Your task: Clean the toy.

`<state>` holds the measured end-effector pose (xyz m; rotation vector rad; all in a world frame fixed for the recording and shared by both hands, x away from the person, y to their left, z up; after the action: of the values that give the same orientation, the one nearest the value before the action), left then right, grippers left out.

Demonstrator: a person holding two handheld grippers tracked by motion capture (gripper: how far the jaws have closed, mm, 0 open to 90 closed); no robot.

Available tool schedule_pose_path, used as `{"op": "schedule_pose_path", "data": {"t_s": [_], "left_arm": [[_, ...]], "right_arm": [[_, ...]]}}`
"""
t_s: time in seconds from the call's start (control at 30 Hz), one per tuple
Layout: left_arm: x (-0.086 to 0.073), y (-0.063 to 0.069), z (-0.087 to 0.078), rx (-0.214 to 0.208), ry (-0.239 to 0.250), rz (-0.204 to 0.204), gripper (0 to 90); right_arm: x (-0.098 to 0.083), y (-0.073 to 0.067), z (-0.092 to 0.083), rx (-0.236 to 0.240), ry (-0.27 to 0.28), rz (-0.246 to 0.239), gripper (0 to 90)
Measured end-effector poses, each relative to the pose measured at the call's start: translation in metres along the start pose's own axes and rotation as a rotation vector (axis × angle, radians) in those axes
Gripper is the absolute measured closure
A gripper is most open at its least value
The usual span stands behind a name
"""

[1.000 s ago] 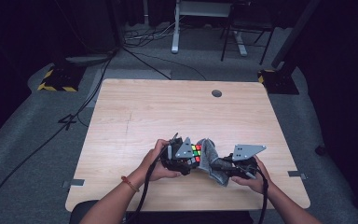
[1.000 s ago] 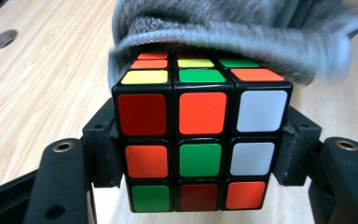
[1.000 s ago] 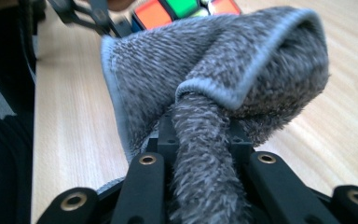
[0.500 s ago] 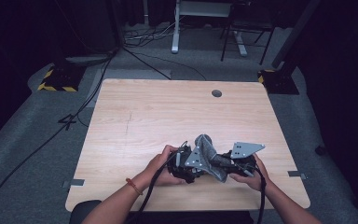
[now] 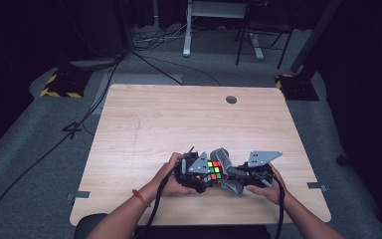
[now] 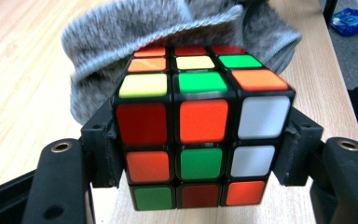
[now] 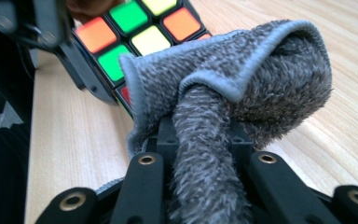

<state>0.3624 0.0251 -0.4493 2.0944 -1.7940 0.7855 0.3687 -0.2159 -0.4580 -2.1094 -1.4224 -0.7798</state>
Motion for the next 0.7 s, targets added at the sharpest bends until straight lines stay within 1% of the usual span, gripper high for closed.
{"op": "schedule_pose_path", "data": {"t_s": [0.03,0.1,0.13,0.23,0.3,0.37,0.43,0.53,0.6,0.63,0.7], "left_arm": [[0.0,0.0,0.001,0.005,-0.016,-0.003,32.3],[-0.001,0.0,0.005,0.001,-0.048,0.009,32.5],[-0.001,0.001,0.007,-0.001,-0.055,0.012,32.6],[0.001,0.002,0.007,0.011,-0.053,0.015,32.8],[0.001,0.001,0.004,0.005,-0.027,0.002,33.0],[0.002,0.001,0.001,0.007,-0.015,0.003,33.2],[0.003,0.001,-0.001,0.018,-0.017,0.003,33.2],[0.002,0.0,-0.004,0.022,-0.008,0.003,33.2],[0.001,-0.003,-0.007,0.032,-0.004,-0.01,33.3],[0.001,-0.004,-0.008,0.039,-0.001,-0.013,33.3],[-0.001,-0.007,-0.01,0.037,0.001,-0.03,33.3]], "right_arm": [[0.001,-0.001,-0.002,0.001,0.012,-0.003,74.9],[0.004,-0.003,-0.006,0.008,0.038,-0.01,75.0],[0.005,-0.004,-0.008,0.009,0.046,-0.013,75.0],[0.008,-0.007,-0.009,-0.006,0.051,-0.027,74.9],[0.007,-0.006,-0.009,-0.016,0.052,-0.019,74.9],[0.008,-0.004,-0.007,-0.029,0.04,-0.013,74.9],[0.007,-0.002,-0.004,-0.036,0.016,-0.007,74.9],[0.004,-0.001,0.001,-0.019,-0.022,-0.008,74.9],[0.002,-0.003,0.004,-0.014,-0.051,-0.015,74.9],[0.002,-0.004,0.004,-0.008,-0.059,-0.023,74.9],[0.001,-0.006,0.004,0.007,-0.056,-0.033,74.8]]}}
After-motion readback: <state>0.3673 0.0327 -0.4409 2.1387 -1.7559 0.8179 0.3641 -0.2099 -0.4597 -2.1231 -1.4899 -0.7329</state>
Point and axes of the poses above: each handheld gripper's, and its own axes: z roughly forward along the jaws, x roughly out of its top, y roughly to its right, the point moved 1 cm from there along z, roughly forward along the jaws, and after that the axes turned 14 degrees about -y, right-handed, at the moved point
